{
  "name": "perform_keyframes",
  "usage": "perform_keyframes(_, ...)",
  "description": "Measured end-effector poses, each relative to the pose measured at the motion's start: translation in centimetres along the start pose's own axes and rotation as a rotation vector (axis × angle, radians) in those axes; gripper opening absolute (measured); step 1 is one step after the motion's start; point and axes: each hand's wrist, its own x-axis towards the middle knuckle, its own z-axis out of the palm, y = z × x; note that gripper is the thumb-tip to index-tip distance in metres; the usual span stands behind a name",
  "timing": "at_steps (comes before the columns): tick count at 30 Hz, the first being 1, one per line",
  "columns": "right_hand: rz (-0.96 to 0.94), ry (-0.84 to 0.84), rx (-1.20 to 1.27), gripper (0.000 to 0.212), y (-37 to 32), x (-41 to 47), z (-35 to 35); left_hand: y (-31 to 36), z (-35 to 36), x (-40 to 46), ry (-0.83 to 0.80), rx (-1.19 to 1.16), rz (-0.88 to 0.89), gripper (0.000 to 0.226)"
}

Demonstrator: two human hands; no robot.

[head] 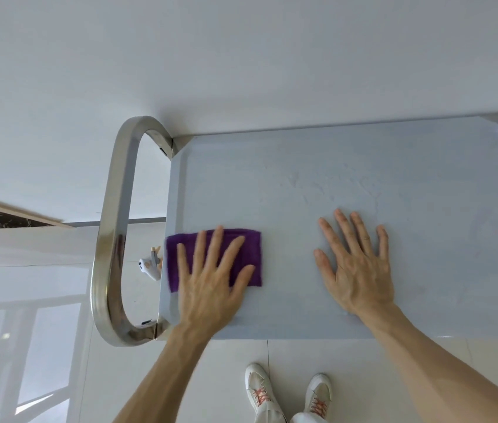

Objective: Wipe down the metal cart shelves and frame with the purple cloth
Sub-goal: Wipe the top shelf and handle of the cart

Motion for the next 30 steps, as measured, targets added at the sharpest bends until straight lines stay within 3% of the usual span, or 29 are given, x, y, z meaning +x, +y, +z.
perform_keyframes(4, -0.011, 0.05, 0.003, 0.059, 0.1, 0.1, 0.4, -3.1, -1.0, 5.2, -0.059, -0.005, -0.174, 0.062)
perform_keyframes(8, -0.017, 0.073, 0.008, 0.058, 0.3, 0.0, 0.5, -0.1, -1.4, 11.2, -0.06, -0.04, -0.211, 0.063)
perform_keyframes(14, -0.002, 0.017, 0.002, 0.059, 0.1, 0.1, 0.0, 7.9, -0.8, 10.4, -0.054, -0.057, 0.082, 0.063)
perform_keyframes(18, 0.004, 0.005, 0.015, 0.059, 0.3, 0.2, 0.1, 4.0, -0.4, 6.4, -0.04, -0.007, 0.184, 0.062)
perform_keyframes(24, -0.002, 0.028, 0.036, 0.058, 0.2, 0.2, 0.2, -3.2, -2.3, 12.4, -0.054, 0.0, -0.085, 0.064)
perform_keyframes(28, -0.008, 0.05, 0.048, 0.058, 0.3, 0.3, 0.4, 0.4, -2.4, 19.5, -0.032, -0.089, -0.285, 0.065)
perform_keyframes(30, -0.013, 0.055, 0.052, 0.057, 0.3, 0.2, 0.4, 3.7, -2.2, 20.9, -0.044, -0.099, -0.252, 0.065)
